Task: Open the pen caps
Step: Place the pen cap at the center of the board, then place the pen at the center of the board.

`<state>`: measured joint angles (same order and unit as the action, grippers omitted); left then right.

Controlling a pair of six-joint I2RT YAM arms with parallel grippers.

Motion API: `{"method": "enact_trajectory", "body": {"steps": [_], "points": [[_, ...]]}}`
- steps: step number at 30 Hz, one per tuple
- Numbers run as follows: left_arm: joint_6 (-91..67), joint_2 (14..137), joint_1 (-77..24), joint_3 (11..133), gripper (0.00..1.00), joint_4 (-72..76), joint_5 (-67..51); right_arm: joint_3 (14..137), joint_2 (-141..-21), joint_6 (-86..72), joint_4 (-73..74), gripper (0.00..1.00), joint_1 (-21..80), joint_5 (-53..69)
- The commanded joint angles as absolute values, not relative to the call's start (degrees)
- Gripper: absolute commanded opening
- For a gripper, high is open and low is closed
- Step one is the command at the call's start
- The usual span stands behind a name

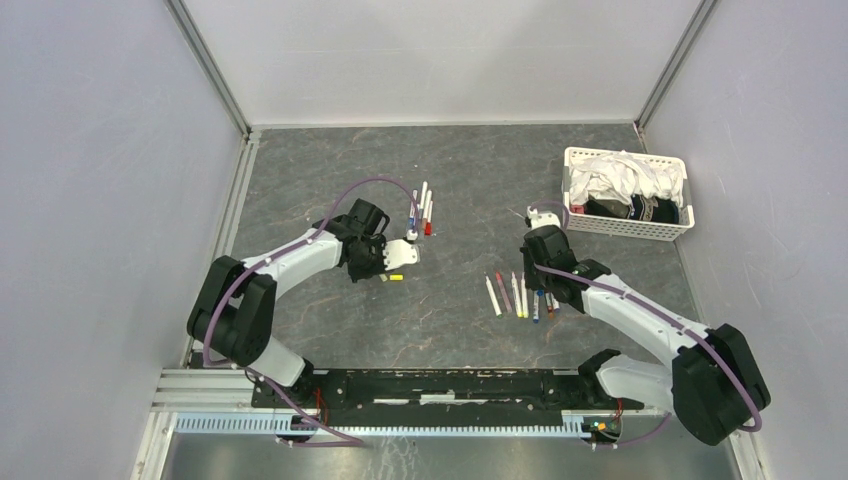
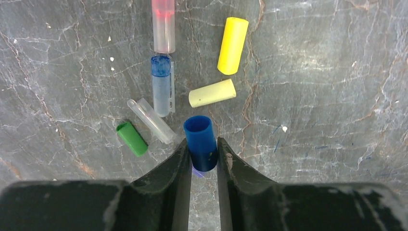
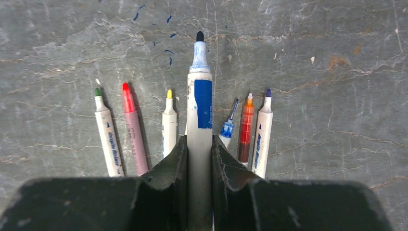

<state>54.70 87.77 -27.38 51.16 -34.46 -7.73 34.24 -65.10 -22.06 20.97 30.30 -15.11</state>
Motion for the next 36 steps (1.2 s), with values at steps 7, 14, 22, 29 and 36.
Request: {"method": "enact_trajectory", "body": {"steps": [7,14,22,29,36], "points": [[45.8,85.3,-27.6,56.7,0.48,-35.7,-10.6,31.8,-68.5,-22.1,15.1,0.21,30.1,-17.0],[40.9,80.2,-27.2,67.7,1.0,-42.3,-12.9,31.4,-68.8,-22.6,15.5,0.31,30.1,-15.7],[35.9,76.6,-25.4,78.6,1.0,-46.8,-12.0,34.6,-66.2,-22.6,18.7,0.33,30.1,-15.2],[28.4,71.6,-24.4,73.6,1.0,-41.1,-6.7,49.1,-73.8,-22.2,18.4,0.41,30.3,-10.3],[26.9,65.9,-21.2,66.6,1.0,-37.5,-5.4,69.2,-95.1,-24.1,17.4,0.53,32.4,-6.1]]}}
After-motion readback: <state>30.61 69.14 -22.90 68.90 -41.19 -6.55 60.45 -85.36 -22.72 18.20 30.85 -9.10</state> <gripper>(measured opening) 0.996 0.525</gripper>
